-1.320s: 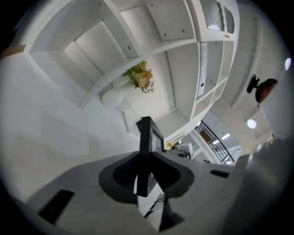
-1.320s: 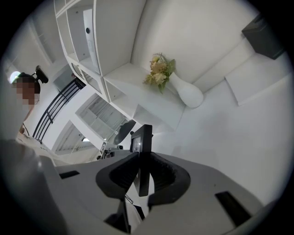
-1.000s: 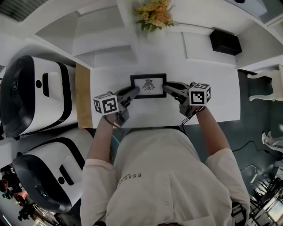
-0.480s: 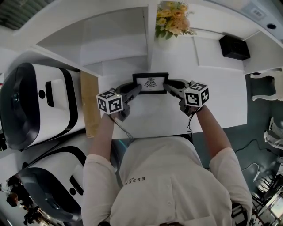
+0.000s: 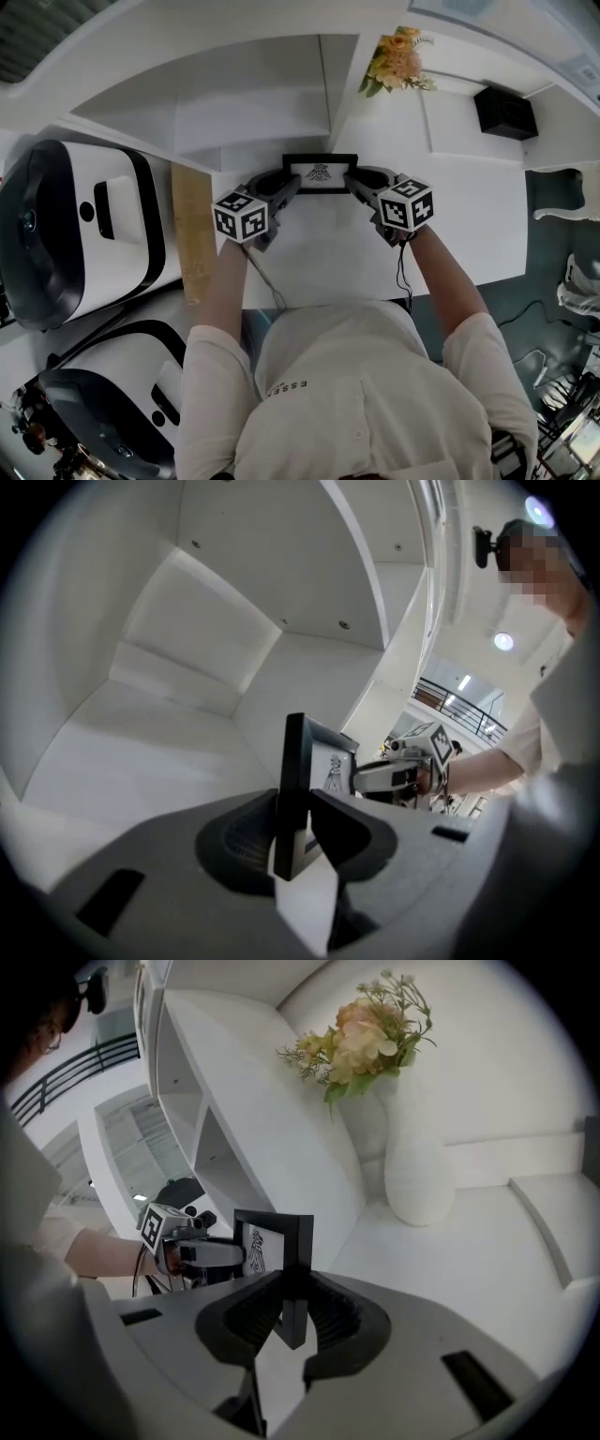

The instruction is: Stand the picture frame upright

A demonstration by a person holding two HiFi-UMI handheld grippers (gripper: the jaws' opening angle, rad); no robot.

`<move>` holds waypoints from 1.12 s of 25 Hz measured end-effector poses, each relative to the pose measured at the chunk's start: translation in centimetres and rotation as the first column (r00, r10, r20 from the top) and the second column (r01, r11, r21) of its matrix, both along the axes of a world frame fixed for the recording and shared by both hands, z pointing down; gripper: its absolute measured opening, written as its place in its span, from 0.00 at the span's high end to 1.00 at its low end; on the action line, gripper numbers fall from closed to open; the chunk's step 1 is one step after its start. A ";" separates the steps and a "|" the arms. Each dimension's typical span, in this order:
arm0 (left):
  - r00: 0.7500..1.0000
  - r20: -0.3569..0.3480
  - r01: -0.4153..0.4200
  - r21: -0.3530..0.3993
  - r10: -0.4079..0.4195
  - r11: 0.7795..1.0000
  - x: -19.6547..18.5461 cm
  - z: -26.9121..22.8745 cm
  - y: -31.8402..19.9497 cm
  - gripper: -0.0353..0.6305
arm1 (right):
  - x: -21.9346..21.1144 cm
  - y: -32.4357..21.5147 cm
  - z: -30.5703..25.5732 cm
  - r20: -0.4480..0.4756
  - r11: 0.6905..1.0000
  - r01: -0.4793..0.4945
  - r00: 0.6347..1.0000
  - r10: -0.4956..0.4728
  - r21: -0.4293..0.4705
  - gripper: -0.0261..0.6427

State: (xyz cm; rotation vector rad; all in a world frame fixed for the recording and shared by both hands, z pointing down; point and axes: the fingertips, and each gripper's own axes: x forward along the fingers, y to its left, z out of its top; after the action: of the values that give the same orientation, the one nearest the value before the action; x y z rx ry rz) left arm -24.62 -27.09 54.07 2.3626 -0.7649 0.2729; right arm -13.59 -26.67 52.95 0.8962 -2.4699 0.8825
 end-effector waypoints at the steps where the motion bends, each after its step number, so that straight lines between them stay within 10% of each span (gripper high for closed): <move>1: 1.000 0.008 -0.002 0.006 0.002 1.000 -0.1 0.2 0.0 0.81 | -0.1 0.0 0.3 -0.010 1.000 -0.002 1.000 0.002 0.003 0.83; 9: 0.998 0.070 -0.010 0.051 0.007 0.999 -0.9 1.1 -0.4 0.80 | -1.1 -0.7 1.4 -0.093 0.999 -0.010 0.996 0.015 0.052 0.83; 15: 0.967 0.255 -0.001 0.115 -0.029 0.993 -1.5 2.1 -1.6 0.79 | -1.3 -1.3 1.9 -0.201 0.993 -0.006 0.979 0.031 0.121 0.83; 28: 0.944 0.317 0.053 0.134 -0.093 0.990 -1.7 1.9 -2.6 0.79 | -1.5 -2.4 1.7 -0.235 0.984 -0.046 0.968 0.087 0.174 0.83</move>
State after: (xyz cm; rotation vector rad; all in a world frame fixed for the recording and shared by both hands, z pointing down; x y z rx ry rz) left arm -26.29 -29.70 56.00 2.4295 -1.0479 0.6078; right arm -15.13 -29.02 54.67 1.0801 -2.3374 0.5537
